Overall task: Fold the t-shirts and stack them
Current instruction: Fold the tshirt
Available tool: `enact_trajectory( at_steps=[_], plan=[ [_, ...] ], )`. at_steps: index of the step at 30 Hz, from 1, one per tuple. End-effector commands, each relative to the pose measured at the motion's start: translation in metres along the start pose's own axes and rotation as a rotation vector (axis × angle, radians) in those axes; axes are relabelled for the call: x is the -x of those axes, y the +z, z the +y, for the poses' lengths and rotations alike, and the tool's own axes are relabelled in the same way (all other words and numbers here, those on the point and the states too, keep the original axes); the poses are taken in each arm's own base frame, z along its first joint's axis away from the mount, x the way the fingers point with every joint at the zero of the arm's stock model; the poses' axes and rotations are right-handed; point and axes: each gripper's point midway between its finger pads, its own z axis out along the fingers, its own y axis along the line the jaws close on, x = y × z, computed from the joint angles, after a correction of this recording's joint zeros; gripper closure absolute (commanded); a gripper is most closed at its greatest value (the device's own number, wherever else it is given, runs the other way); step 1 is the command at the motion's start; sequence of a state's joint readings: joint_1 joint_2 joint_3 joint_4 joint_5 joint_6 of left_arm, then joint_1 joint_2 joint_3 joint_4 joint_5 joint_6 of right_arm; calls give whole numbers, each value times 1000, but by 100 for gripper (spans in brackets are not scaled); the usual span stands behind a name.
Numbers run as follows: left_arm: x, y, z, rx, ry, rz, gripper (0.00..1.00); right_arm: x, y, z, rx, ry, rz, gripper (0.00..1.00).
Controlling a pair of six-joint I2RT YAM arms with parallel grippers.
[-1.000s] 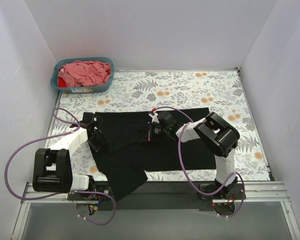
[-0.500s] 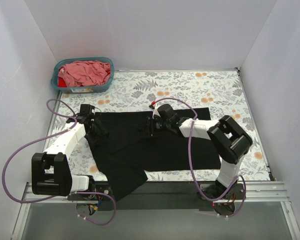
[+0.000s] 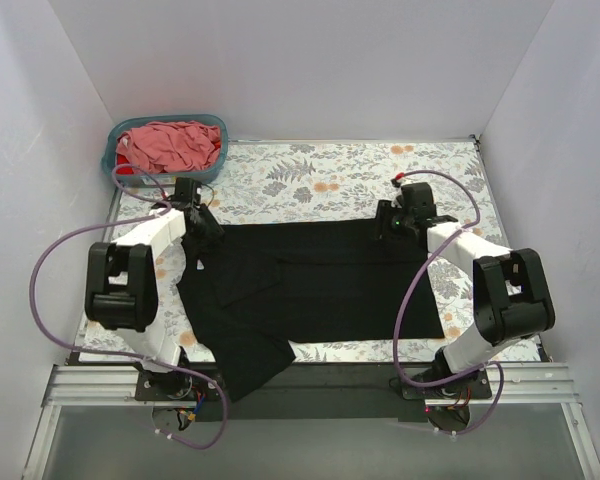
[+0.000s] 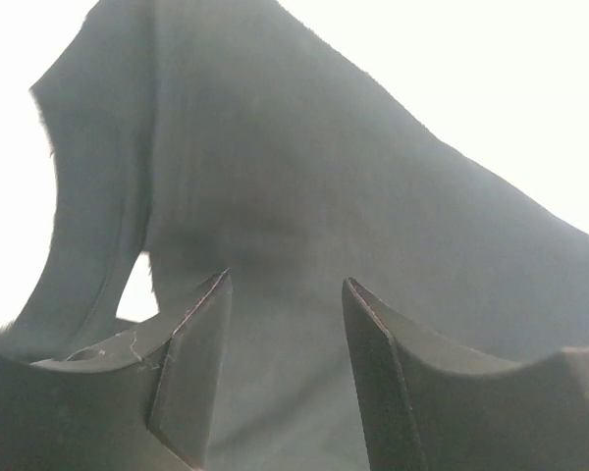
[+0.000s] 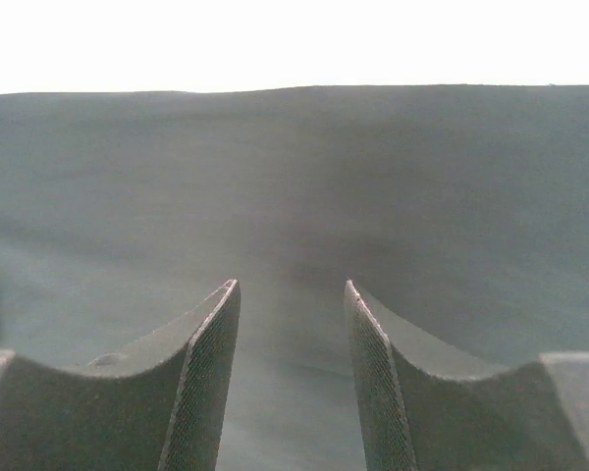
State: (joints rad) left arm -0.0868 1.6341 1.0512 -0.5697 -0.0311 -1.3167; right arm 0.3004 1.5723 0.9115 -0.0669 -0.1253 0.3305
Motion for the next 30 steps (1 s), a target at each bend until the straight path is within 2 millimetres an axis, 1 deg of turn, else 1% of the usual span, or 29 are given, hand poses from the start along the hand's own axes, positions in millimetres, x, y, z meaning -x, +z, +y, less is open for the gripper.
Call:
enact_trajectory(
  at_steps=[1, 2, 3, 4, 5, 6, 7, 8, 9, 10, 11, 12, 13, 14, 15, 16, 17, 18, 19, 20, 21, 23, 24, 25, 26, 27, 28, 29, 30],
  plan=[
    [23, 18, -14, 7, 39, -52, 53, -7, 1, -41, -100, 19, 34, 46],
    [27, 21, -20, 2, 42, -54, 53, -5, 2, -54, -125, 49, 33, 46],
    [26, 26, -21, 7, 39, -47, 53, -9, 8, -64, -144, 71, 51, 46],
    [23, 36, -20, 21, 40, -29, 53, -9, 11, -70, -159, 91, 57, 46],
    [25, 39, -26, 13, 38, -28, 53, -8, 15, -83, -184, 128, 62, 46],
    [25, 43, -27, 17, 38, -22, 53, -8, 18, -89, -193, 148, 65, 46],
    [22, 54, -25, 33, 38, -3, 53, 0, 21, -93, -201, 160, 53, 46],
    [27, 57, -30, 28, 34, -7, 53, -2, 26, -105, -221, 191, 66, 46],
    [29, 61, -32, 29, 33, -6, 53, 1, 30, -109, -226, 208, 65, 46],
    [26, 73, -30, 46, 34, 17, 53, 2, 34, -115, -233, 222, 69, 46],
    [35, 75, -39, 31, 33, 6, 53, 8, 42, -124, -240, 242, 70, 46],
    [36, 80, -42, 26, 32, 14, 53, 12, 46, -130, -244, 257, 70, 46],
    [29, 93, -40, 42, 32, 51, 53, 16, 49, -141, -255, 280, 63, 46],
    [31, 97, -45, 34, 25, 60, 53, 25, 59, -145, -246, 289, 60, 46],
    [34, 106, -53, 24, 23, 78, 53, 30, 62, -154, -250, 310, 52, 46],
    [38, 110, -61, 12, 25, 78, 53, 38, 64, -162, -252, 323, 41, 46],
    [42, 113, -66, 5, 30, 76, 52, 51, 70, -173, -250, 336, 26, 46],
    [48, 119, -82, -34, 31, 87, 52, 60, 73, -177, -245, 338, 12, 46],
    [52, 121, -88, -42, 35, 83, 52, 66, 75, -183, -240, 335, 9, 46],
    [56, 125, -95, -53, 37, 81, 50, 65, 84, -186, -224, 335, 23, 46],
    [69, 127, -107, -75, 38, 60, 49, 90, 85, -185, -207, 312, -19, 45],
    [83, 127, -120, -95, 41, 37, 46, 102, 90, -184, -178, 277, -18, 45],
    [88, 125, -124, -101, 44, 30, 45, 118, 86, -181, -169, 260, -44, 44],
    [103, 116, -136, -128, 47, -7, 44, 127, 83, -179, -163, 244, -58, 44],
    [109, 111, -140, -134, 49, -23, 43, 136, 75, -175, -158, 220, -72, 42],
    [118, 97, -146, -150, 52, -49, 41, 142, 70, -173, -157, 208, -84, 40],
    [122, 87, -150, -161, 59, -67, 39, 146, 63, -169, -155, 196, -91, 40],
    [125, 78, -151, -164, 61, -80, 39, 157, 48, -164, -158, 171, -119, 38],
    [133, 53, -156, -186, 62, -115, 37, 158, 40, -161, -163, 165, -123, 38]
  ],
)
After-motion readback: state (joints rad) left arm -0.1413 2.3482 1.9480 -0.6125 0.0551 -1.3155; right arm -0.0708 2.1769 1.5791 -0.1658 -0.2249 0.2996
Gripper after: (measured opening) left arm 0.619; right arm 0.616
